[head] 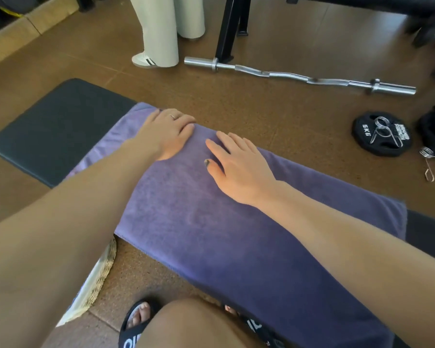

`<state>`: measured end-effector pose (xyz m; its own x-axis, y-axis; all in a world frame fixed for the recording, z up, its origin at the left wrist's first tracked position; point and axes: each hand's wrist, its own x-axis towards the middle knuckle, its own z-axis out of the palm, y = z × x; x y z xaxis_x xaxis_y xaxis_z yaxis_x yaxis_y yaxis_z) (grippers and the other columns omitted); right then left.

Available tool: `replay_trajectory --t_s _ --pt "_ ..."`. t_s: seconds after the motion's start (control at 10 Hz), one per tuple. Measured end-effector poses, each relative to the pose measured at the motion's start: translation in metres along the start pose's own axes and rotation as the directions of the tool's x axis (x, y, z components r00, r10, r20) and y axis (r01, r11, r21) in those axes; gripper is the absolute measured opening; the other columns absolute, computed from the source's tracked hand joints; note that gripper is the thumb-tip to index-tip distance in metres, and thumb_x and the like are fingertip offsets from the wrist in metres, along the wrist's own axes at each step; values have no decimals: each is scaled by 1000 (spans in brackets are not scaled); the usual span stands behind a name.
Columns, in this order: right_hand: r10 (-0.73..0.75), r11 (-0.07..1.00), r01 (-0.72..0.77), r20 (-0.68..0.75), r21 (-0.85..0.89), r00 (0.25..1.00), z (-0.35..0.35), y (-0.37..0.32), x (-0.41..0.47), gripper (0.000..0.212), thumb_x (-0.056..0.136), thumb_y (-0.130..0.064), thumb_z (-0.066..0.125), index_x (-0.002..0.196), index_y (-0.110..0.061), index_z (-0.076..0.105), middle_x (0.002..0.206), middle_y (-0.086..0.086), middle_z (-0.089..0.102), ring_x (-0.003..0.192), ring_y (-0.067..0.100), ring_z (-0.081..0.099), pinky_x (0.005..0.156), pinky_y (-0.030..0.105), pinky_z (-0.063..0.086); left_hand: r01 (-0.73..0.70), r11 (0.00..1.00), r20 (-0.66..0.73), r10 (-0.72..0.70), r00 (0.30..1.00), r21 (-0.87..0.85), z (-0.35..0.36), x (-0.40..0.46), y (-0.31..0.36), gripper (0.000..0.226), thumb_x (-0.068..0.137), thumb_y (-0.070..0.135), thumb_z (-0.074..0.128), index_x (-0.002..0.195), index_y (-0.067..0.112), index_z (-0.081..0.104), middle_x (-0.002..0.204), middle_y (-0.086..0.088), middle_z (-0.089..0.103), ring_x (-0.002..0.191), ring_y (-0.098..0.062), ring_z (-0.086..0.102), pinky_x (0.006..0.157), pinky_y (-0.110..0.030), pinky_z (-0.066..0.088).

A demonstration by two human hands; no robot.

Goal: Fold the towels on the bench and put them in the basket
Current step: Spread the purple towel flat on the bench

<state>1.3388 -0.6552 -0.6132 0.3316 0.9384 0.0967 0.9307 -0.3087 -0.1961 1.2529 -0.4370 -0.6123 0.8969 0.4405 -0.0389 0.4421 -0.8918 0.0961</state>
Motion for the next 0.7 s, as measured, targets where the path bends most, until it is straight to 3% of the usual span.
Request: replay_trajectory --t_s 0.1,0.2,0.3,0.4,0.5,0.6,0.7 --pt "5 999 -8 -53 -48 999 9 0 -8 57 101 -43 28 148 -16 46 155 10 42 138 33 40 114 46 31 225 974 -67 -226 972 -30 -2 -7 -34 46 106 43 25 144 30 48 151 3 43 145 -20 28 120 -48 20" --pt "19 998 -23 -68 -53 998 8 -1 -7 54 102 -41 31 148 -17 47 154 10 43 137 33 41 114 46 32 359 931 -25 -358 933 69 -12 -6 -56 50 106 42 22 149 22 40 157 -3 35 147 -28 27 118 -49 25" --pt "15 998 -18 -55 -58 998 8 -1 -5 54 101 -41 31 148 -17 46 154 11 42 136 33 41 113 46 32 165 968 -132 -141 981 189 -15 -4 -32 48 104 35 27 128 7 57 136 -15 54 128 -36 48 106 -47 39" --pt "10 999 -13 -67 -51 998 8 0 -6 54 101 -40 33 146 -16 48 153 12 44 134 34 43 111 46 34 -121 989 -101 130 986 91 0 -7 -6 55 99 38 26 119 2 64 122 -18 64 114 -36 58 100 -46 44" --pt "10 999 -14 -68 -45 998 7 0 -7 54 100 -41 32 146 -16 48 152 12 45 134 34 43 111 46 34 45 998 -130 -40 991 41 7 -8 -15 62 100 45 20 132 9 59 133 -12 60 128 -31 50 110 -47 38" --pt "18 999 -21 -61 -43 998 7 -1 -7 54 101 -41 32 147 -17 47 153 11 43 135 33 42 112 46 33 240 970 -103 -234 967 44 -1 -5 -37 54 104 43 21 142 15 49 147 -7 47 140 -29 36 116 -47 31" --pt "27 999 -29 -55 -43 998 6 -2 -6 54 101 -41 32 147 -18 46 153 10 43 136 32 41 113 45 32 303 950 -83 -297 951 74 -13 -8 -31 56 106 35 14 132 7 54 134 -14 49 128 -35 42 100 -47 43"
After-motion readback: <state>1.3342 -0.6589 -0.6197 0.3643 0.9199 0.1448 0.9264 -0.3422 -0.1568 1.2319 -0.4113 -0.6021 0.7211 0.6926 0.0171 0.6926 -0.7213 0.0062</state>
